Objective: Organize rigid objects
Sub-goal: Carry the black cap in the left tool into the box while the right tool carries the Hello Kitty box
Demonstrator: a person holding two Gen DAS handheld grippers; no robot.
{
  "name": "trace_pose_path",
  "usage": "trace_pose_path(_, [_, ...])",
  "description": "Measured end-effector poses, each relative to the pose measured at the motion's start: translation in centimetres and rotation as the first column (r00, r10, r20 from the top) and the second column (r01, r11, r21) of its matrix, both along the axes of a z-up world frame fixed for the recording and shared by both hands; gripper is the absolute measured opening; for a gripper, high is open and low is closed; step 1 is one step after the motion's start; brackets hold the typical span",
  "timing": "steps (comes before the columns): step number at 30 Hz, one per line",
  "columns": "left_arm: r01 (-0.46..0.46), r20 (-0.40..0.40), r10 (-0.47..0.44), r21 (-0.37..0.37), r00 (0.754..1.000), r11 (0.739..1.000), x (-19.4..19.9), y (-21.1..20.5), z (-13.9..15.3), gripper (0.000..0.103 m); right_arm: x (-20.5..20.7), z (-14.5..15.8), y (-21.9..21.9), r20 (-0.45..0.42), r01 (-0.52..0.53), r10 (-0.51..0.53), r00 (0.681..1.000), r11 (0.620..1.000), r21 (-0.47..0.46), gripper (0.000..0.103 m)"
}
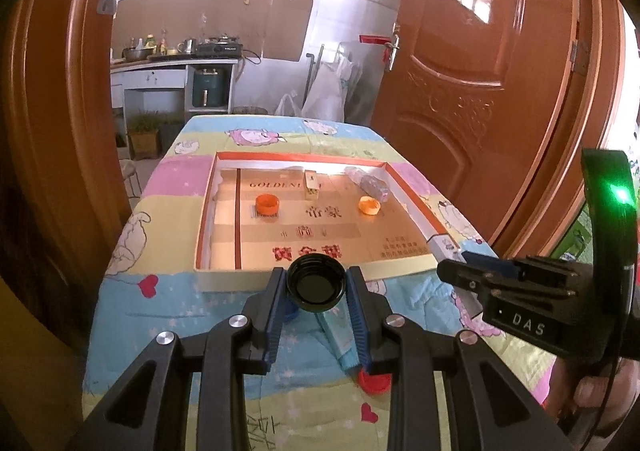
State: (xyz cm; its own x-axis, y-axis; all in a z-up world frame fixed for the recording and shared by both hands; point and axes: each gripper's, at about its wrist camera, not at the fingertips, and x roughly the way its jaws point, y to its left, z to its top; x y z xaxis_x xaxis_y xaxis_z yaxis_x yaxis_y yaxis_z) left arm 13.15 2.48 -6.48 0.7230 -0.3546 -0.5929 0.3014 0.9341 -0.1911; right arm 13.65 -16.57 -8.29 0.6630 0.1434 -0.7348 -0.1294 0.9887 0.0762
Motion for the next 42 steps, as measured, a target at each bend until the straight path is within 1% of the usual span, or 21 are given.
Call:
trace_pose_path(10, [-0.007, 0.005, 0.007, -0.001, 1.0, 1.0, 1.4, -0.3, 0.4, 0.03, 1.1, -0.1, -0.4, -0.005, -0.002, 0.002, 1.0, 1.0, 0.019, 0.026])
trace_pose_path(23, [-0.018, -0.014, 0.017, -0.012, 1.0, 1.0, 3.2, -0.4, 0.1, 0.03, 2.9, 0.2, -0.4, -0.003, -0.011, 0.011, 1.0, 0.999, 0.036, 0.026])
trace_pose_path(42, [-0.011, -0.041, 0.012, 0.009, 0.999, 1.0, 6.7, -1.3, -0.5, 0.03, 6.1, -0.5, -1.0, -0.026, -0.008, 0.01, 1.0, 0.998, 0.066, 0.026])
